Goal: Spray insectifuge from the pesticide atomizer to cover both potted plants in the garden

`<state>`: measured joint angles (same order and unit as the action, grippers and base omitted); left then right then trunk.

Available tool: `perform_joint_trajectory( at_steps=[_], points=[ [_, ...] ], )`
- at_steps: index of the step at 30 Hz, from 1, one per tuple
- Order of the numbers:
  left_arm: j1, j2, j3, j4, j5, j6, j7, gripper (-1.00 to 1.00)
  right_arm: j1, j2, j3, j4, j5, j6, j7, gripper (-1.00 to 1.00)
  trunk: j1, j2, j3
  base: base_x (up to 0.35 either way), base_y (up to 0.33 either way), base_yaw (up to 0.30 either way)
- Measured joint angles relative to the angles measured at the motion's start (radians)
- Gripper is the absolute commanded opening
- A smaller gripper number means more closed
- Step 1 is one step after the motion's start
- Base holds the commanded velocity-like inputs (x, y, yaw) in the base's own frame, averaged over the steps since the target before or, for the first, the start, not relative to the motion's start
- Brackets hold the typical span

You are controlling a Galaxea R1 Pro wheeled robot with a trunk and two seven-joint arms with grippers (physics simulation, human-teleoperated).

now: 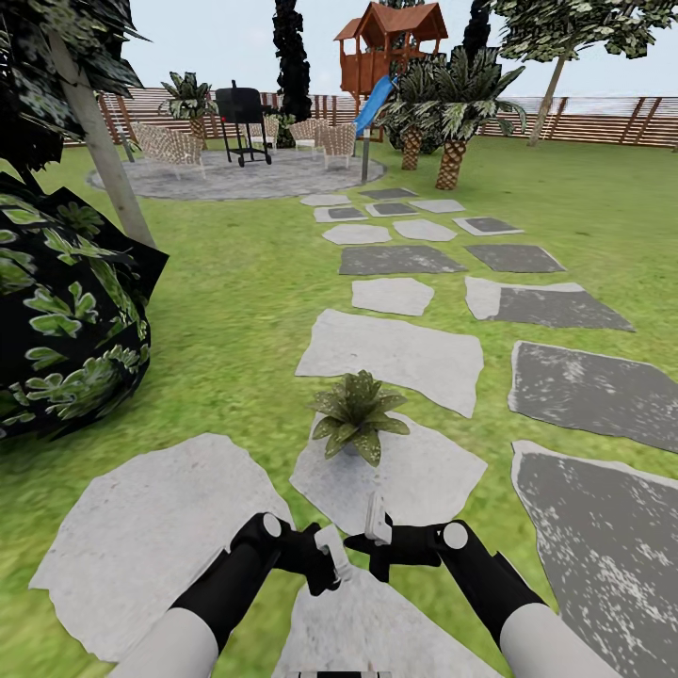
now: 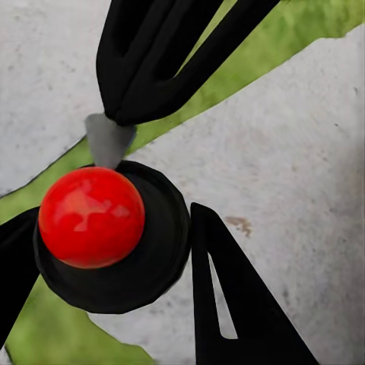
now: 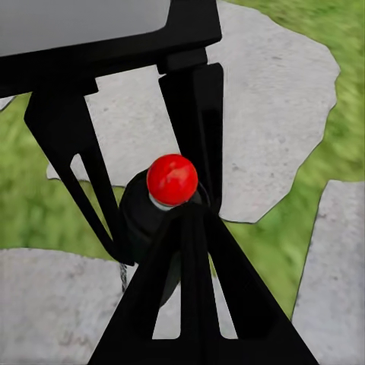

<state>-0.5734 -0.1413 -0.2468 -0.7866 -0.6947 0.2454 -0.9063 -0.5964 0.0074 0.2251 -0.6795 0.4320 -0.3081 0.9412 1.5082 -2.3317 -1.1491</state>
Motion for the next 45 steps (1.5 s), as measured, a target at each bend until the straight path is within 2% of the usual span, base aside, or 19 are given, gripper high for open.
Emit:
perform_joint_trajectory(
  at_steps=[6, 9, 15, 21, 22, 24, 28, 29, 31, 32, 33, 34, 35, 37, 39, 41, 43, 45],
  points=[
    [-0.001, 0.004, 0.002, 0.000, -0.004, 0.000, 0.003, -1.00, 0.000, 0.000, 0.000, 0.001, 0.000, 0.000, 0.000, -1.00, 0.000, 0.000, 0.000, 0.000, 0.000, 0.000],
    [-0.005, 0.017, 0.004, 0.000, -0.009, 0.003, 0.016, -1.00, 0.000, 0.000, 0.000, 0.001, 0.001, -0.001, 0.000, -1.00, 0.000, 0.000, 0.000, 0.000, 0.000, 0.000],
    [0.001, 0.103, 0.003, 0.000, -0.013, 0.007, 0.033, -1.00, 0.000, 0.000, 0.000, 0.002, 0.002, -0.001, 0.000, -1.00, 0.000, 0.000, 0.000, 0.000, 0.000, 0.000],
    [0.007, 0.161, 0.004, 0.002, -0.016, 0.004, 0.035, -1.00, 0.000, -0.001, -0.001, 0.004, 0.004, -0.001, 0.000, -1.00, 0.000, 0.000, 0.000, 0.000, 0.000, 0.000],
    [0.010, 0.174, 0.003, 0.002, -0.016, 0.003, 0.040, -1.00, 0.000, -0.002, -0.002, 0.004, 0.004, -0.001, 0.000, 1.00, 0.000, 0.000, 0.000, 0.000, 0.000, 0.000],
    [0.040, 0.197, 0.003, 0.002, -0.016, 0.003, 0.071, -1.00, 0.000, -0.011, -0.005, 0.020, 0.007, -0.002, -0.001, 1.00, 0.000, 0.000, 0.000, 0.000, 0.000, 0.000],
    [0.118, 0.208, 0.003, 0.002, -0.007, 0.002, 0.166, -1.00, 0.000, -0.031, -0.011, 0.111, 0.008, -0.003, -0.018, 1.00, 0.000, 0.000, 0.000, 0.000, 0.000, 0.000],
    [0.131, 0.207, 0.004, 0.002, -0.003, 0.002, 0.187, -1.00, 0.000, -0.042, -0.016, 0.125, 0.008, -0.003, -0.035, 1.00, 0.000, 0.000, 0.000, 0.000, 0.000, 0.000],
    [0.152, 0.204, 0.008, 0.014, 0.021, 0.002, 0.234, -1.00, 0.001, -0.080, -0.036, 0.165, 0.007, -0.003, -0.122, 1.00, 0.000, 0.000, 0.000, 0.000, 0.000, 0.000],
    [0.158, 0.202, 0.015, 0.045, 0.063, -0.009, 0.267, -1.00, 0.002, -0.102, -0.049, 0.209, 0.006, -0.003, -0.195, 1.00, 0.000, 0.000, 0.000, 0.000, 0.000, 0.000],
    [0.160, 0.201, 0.023, 0.071, 0.103, -0.028, 0.299, -1.00, 0.003, -0.113, -0.060, 0.253, 0.004, -0.004, -0.253, 1.00, 0.000, 0.000, 0.000, 0.000, 0.000, 0.000],
    [0.162, 0.200, 0.036, 0.108, 0.170, -0.073, 0.361, -1.00, 0.003, -0.123, -0.081, 0.327, 0.004, -0.004, -0.350, 1.00, 0.000, 0.000, 0.000, 0.000, 0.000, 0.000],
    [0.163, 0.199, 0.044, 0.147, 0.242, -0.135, 0.441, -1.00, 0.004, -0.128, -0.120, 0.408, 0.008, -0.008, -0.456, 1.00, 0.000, 0.000, 0.000, 0.000, 0.000, 0.000],
    [0.164, 0.200, 0.050, 0.209, 0.345, -0.217, 0.551, -1.00, 0.004, -0.132, -0.181, 0.504, 0.003, -0.025, -0.612, 1.00, 0.000, 0.000, 0.000, 0.000, 0.000, 0.000],
    [0.164, 0.201, 0.057, 0.308, 0.507, -0.326, 0.704, -1.00, 0.014, -0.132, -0.257, 0.594, -0.034, -0.097, -0.832, 1.00, 0.000, 0.000, 0.000, 0.000, 0.000, 0.000],
    [0.164, 0.203, 0.057, 0.368, 0.597, -0.393, 0.786, -1.00, 0.045, -0.132, -0.279, 0.618, -0.065, -0.162, -0.938, 1.00, 0.000, 0.000, 0.000, 0.000, 0.000, 0.000],
    [0.166, 0.208, 0.060, 0.444, 0.684, -0.469, 0.860, -1.00, 0.111, -0.129, -0.292, 0.630, -0.136, -0.268, -1.027, 1.00, 0.000, 0.000, 0.000, 0.000, 0.000, 0.000],
    [0.172, 0.211, 0.062, 0.497, 0.723, -0.496, 0.881, -1.00, 0.154, -0.125, -0.294, 0.633, -0.211, -0.336, -1.056, 1.00, 0.000, 0.000, 0.000, 0.000, 0.000, 0.000]
  ],
)
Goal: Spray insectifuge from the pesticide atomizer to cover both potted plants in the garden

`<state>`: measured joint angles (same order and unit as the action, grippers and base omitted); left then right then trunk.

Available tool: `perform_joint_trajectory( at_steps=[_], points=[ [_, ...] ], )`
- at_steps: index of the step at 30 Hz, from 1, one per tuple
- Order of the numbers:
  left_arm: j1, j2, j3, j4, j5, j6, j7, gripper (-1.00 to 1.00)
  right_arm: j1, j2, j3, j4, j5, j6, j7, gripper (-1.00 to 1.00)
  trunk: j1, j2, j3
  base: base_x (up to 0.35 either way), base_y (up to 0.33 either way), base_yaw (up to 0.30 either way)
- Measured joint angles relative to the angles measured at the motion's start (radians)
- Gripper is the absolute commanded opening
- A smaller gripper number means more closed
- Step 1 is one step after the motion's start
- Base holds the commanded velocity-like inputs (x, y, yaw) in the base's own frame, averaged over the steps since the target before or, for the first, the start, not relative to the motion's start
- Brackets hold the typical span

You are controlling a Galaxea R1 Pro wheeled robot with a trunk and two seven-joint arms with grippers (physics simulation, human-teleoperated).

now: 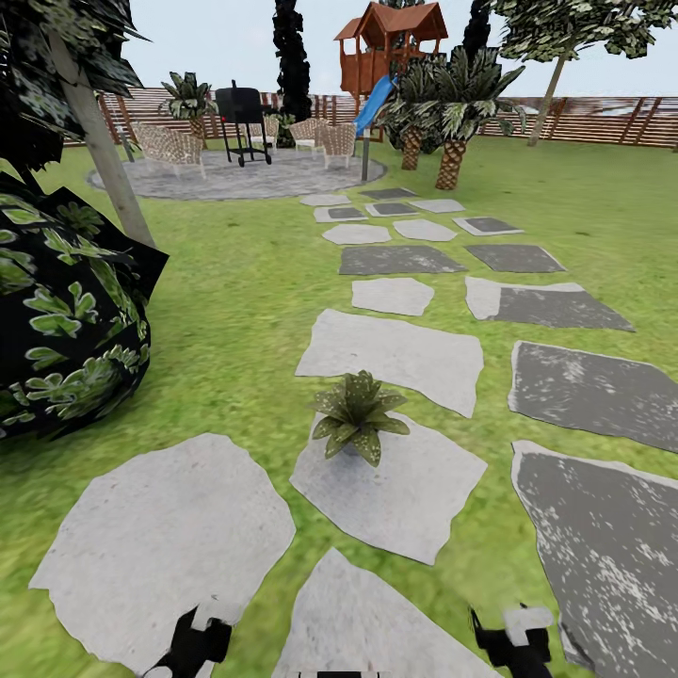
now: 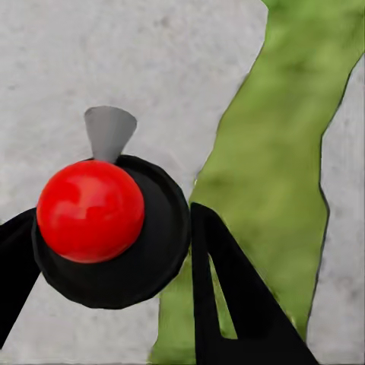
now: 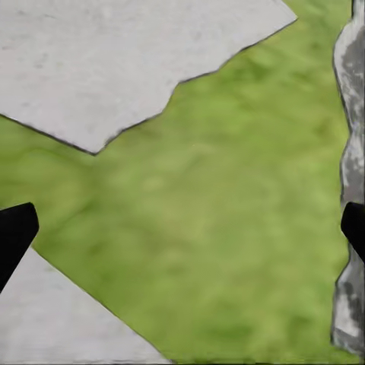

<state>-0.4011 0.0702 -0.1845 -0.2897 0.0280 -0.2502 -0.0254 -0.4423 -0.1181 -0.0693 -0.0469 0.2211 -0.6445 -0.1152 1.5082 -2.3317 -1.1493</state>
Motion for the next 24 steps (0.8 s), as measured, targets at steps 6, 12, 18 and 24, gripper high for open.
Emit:
perform_joint_trajectory(
  at_steps=[6, 12, 18, 24],
  points=[
    [0.062, 0.019, 0.100, 0.051, 0.084, -0.115, 0.009, -1.00, 0.063, 0.002, 0.000, 0.003, -0.087, -0.074, -0.012, 1.00, 0.000, 0.000, 0.000, 0.000, 0.000, 0.000],
    [0.067, 0.028, 0.113, 0.072, 0.090, -0.141, 0.009, -1.00, 0.071, 0.002, 0.000, 0.003, -0.088, -0.101, -0.013, 1.00, 0.000, 0.000, 0.000, 0.000, 0.000, 0.000],
    [0.067, 0.034, 0.114, 0.074, 0.090, -0.144, 0.009, -1.00, 0.072, 0.004, 0.001, 0.003, -0.089, -0.102, -0.012, 1.00, 0.000, 0.000, 0.000, 0.000, 0.000, 0.000],
    [0.069, 0.035, 0.113, 0.073, 0.084, -0.149, 0.005, -1.00, 0.072, 0.003, -0.001, 0.003, -0.088, -0.102, -0.012, 1.00, 0.000, 0.000, 0.000, 0.000, -0.004, 0.000]
  ],
)
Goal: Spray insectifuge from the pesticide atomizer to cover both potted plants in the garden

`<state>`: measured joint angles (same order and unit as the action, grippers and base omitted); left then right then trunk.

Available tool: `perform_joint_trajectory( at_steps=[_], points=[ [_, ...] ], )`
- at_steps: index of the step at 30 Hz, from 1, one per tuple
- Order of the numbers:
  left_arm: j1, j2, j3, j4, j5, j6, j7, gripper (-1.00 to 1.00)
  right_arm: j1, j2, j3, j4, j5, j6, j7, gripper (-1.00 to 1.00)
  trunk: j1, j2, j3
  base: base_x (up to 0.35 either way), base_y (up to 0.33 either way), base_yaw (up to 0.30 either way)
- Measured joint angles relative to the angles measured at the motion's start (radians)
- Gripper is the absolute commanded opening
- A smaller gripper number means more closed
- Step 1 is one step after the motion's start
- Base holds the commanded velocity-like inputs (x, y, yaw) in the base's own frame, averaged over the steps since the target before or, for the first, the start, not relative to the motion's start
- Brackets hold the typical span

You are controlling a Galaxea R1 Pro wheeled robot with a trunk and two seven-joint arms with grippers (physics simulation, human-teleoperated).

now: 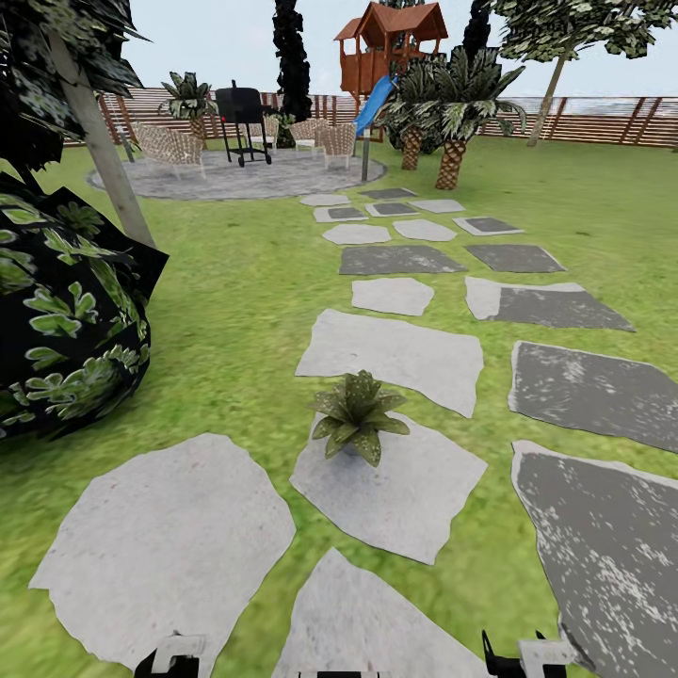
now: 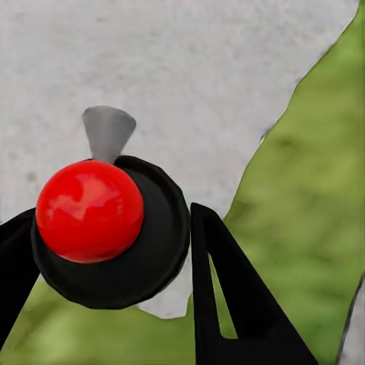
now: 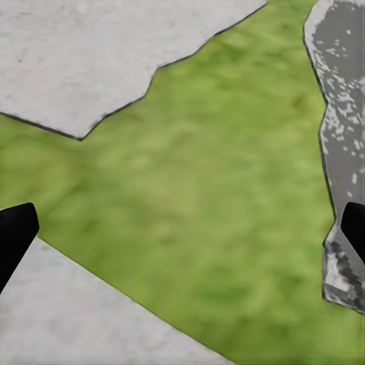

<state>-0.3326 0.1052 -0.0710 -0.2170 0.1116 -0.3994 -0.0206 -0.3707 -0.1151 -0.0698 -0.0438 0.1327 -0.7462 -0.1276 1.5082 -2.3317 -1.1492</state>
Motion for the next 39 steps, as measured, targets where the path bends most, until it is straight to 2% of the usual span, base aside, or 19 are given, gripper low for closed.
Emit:
perform_joint_trajectory(
  at_steps=[6, 29, 32, 35, 39],
  points=[
    [0.000, 0.000, -0.001, 0.002, -0.001, -0.002, 0.000, -1.00, 0.000, 0.000, 0.001, 0.001, 0.001, 0.000, 0.000, 1.00, 0.000, 0.000, 0.000, 0.000, -0.215, -0.094],
    [0.003, 0.000, -0.002, 0.002, -0.002, -0.010, 0.001, -1.00, 0.000, 0.000, 0.000, 0.002, 0.001, 0.000, 0.000, 1.00, 0.000, 0.000, 0.000, 0.000, -0.272, -0.297],
    [0.003, 0.000, -0.003, 0.000, -0.004, -0.032, 0.001, -1.00, 0.001, 0.000, 0.001, 0.002, 0.001, 0.000, 0.000, 1.00, 0.000, 0.000, 0.000, 0.000, -0.273, -0.300],
    [0.022, 0.000, -0.002, -0.005, -0.003, -0.100, 0.001, -1.00, 0.001, 0.000, 0.001, 0.002, 0.001, 0.000, 0.000, 1.00, 0.000, 0.000, 0.000, 0.000, -0.273, -0.300],
    [0.034, 0.000, -0.001, -0.010, -0.003, -0.122, 0.001, -1.00, 0.001, 0.000, 0.001, 0.002, 0.001, 0.000, 0.000, 1.00, 0.000, 0.000, 0.000, 0.004, -0.273, -0.267]
  ],
)
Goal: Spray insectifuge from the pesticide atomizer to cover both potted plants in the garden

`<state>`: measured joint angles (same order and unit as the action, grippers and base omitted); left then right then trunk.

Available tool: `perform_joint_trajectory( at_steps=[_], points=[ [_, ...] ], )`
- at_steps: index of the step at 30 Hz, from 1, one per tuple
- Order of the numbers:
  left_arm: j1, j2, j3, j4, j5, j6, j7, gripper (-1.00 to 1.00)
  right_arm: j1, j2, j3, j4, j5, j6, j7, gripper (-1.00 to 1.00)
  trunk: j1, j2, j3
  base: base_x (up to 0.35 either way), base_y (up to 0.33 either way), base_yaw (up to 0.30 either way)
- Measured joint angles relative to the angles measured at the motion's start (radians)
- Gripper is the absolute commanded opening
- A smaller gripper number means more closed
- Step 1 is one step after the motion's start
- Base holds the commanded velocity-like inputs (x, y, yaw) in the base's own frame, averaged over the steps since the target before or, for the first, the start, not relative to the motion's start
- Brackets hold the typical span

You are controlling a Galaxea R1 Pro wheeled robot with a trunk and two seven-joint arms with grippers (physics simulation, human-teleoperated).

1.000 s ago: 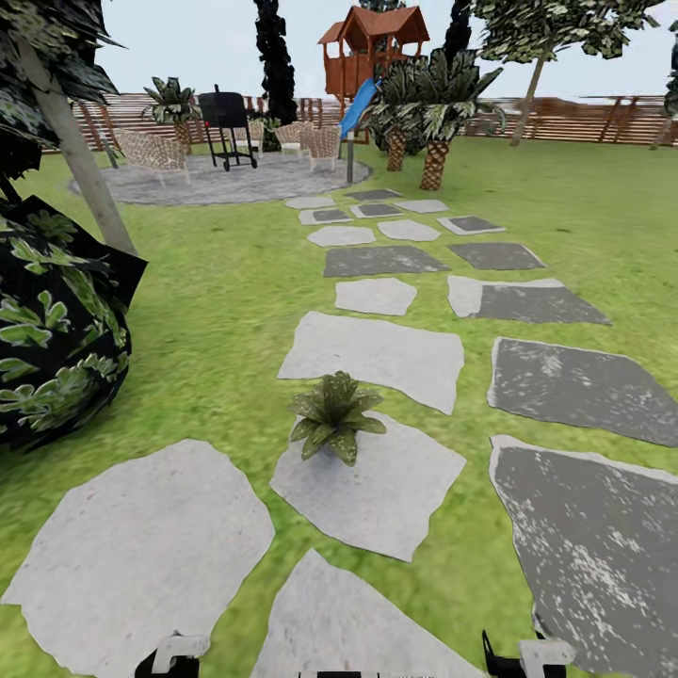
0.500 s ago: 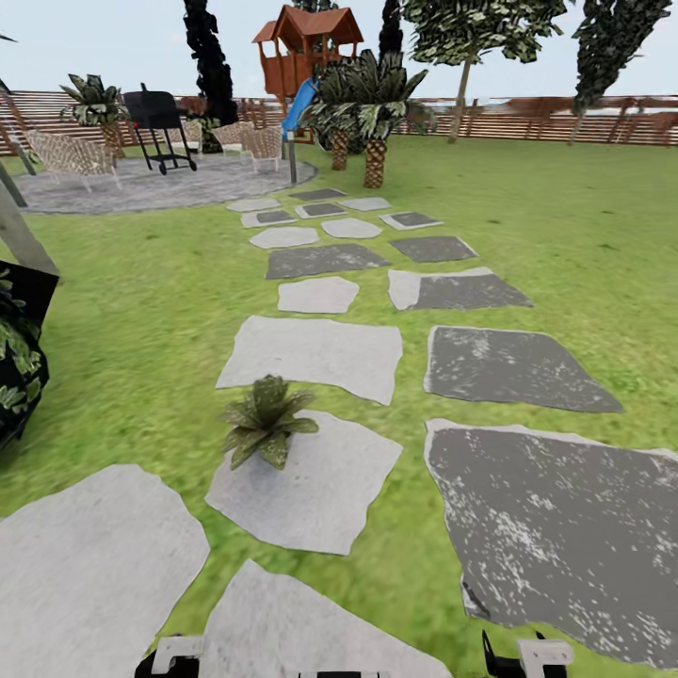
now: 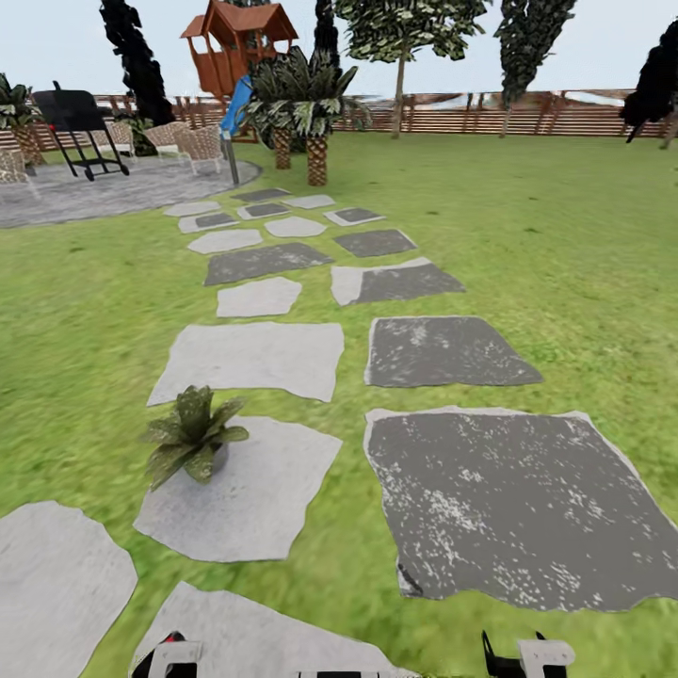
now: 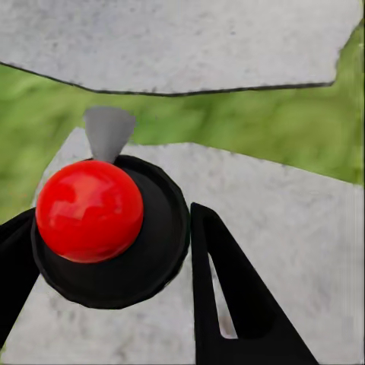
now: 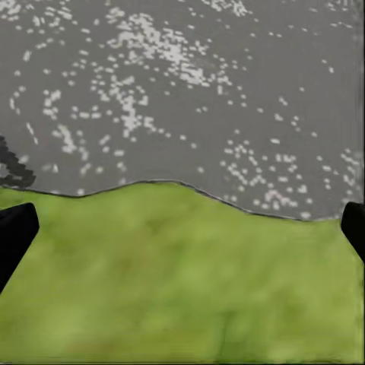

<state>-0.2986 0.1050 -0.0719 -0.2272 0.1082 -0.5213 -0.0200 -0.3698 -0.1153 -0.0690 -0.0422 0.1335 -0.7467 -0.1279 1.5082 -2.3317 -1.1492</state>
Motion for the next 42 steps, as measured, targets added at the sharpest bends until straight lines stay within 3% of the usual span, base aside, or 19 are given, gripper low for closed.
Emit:
perform_joint_trajectory(
  at_steps=[42],
  points=[
    [0.003, 0.001, 0.000, 0.009, 0.002, -0.002, 0.001, -1.00, 0.001, 0.002, 0.001, 0.000, 0.001, 0.000, 0.005, 1.00, 0.000, 0.000, 0.000, 0.217, -0.209, -0.005]
  ],
)
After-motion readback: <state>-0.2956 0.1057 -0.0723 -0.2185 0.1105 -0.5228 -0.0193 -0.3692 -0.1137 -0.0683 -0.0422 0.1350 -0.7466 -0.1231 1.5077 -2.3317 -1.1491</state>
